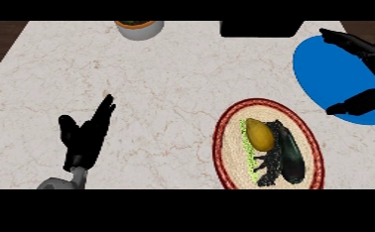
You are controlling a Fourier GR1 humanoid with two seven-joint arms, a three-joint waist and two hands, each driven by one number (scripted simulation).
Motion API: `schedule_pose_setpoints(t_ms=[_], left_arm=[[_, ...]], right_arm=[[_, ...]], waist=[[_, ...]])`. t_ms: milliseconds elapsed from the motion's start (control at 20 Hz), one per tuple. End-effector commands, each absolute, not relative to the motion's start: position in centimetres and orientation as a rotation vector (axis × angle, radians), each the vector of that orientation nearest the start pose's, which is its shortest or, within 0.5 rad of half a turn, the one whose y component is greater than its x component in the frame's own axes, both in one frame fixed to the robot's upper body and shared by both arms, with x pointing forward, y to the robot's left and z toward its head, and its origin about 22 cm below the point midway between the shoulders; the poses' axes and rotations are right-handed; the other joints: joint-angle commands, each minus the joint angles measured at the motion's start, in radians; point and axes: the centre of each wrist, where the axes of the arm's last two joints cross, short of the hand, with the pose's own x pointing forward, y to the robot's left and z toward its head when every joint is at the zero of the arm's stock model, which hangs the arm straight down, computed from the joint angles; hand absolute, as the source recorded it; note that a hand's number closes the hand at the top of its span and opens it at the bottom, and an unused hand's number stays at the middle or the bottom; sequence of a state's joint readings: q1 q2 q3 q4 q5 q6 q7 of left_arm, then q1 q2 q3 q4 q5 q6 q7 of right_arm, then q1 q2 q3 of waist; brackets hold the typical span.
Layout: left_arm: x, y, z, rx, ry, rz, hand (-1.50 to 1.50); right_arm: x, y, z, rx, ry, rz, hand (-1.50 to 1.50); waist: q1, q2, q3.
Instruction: Pick the lemon from the placemat and place it in the plate
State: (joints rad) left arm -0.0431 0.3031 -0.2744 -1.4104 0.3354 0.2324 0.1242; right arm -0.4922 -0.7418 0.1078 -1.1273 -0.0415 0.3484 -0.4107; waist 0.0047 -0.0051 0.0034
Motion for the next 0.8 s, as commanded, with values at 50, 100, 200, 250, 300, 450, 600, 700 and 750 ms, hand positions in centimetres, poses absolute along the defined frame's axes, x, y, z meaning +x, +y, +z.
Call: schedule_pose_setpoints(t_ms=[50, 100, 200, 250, 300, 450, 600, 700, 750], left_arm=[[23.4, 23.3, -3.0, 0.015, -1.18, -0.002, 0.0], [23.7, 25.1, -2.8, 0.004, -1.195, -0.002, 0.0], [23.4, 23.3, -2.4, 0.009, -1.199, -0.008, 0.0], [22.3, 25.2, -3.6, 0.007, -1.175, -0.004, 0.0], [22.2, 24.8, -3.3, -0.001, -1.171, 0.0, 0.0], [24.4, 23.4, -3.1, 0.021, -1.196, -0.004, 0.0], [22.3, 24.2, -3.4, -0.002, -1.201, -0.015, 0.0], [22.7, 24.3, -4.5, 0.005, -1.176, 0.002, 0.0], [24.1, 24.9, -4.2, -0.002, -1.192, 0.001, 0.0]], right_arm=[[34.0, -35.1, 14.3, -0.213, -1.63, 1.135, -1.5], [33.8, -33.9, 14.4, -0.203, -1.62, 1.164, -1.5], [32.8, -33.4, 15.2, -0.256, -1.576, 1.2, -1.5], [32.1, -32.7, 14.5, -0.268, -1.559, 1.21, -1.5], [32.9, -30.7, 15.1, -0.282, -1.539, 1.22, -1.5], [31.3, -28.7, 12.3, -0.258, -1.522, 1.244, -1.5], [29.5, -26.9, 12.6, -0.314, -1.522, 1.239, -1.5], [29.6, -25.1, 12.3, -0.342, -1.498, 1.25, -1.5], [29.5, -28.0, 10.8, -0.35, -1.466, 1.268, -1.5]], waist=[[-0.009, 0.0, -0.004], [-0.009, 0.001, -0.005], [-0.013, -0.001, -0.004], [-0.013, -0.001, -0.005], [-0.003, 0.0, -0.005], [-0.009, 0.004, -0.004], [-0.008, 0.002, -0.004], [-0.007, 0.004, -0.004], [-0.009, 0.005, -0.004]])
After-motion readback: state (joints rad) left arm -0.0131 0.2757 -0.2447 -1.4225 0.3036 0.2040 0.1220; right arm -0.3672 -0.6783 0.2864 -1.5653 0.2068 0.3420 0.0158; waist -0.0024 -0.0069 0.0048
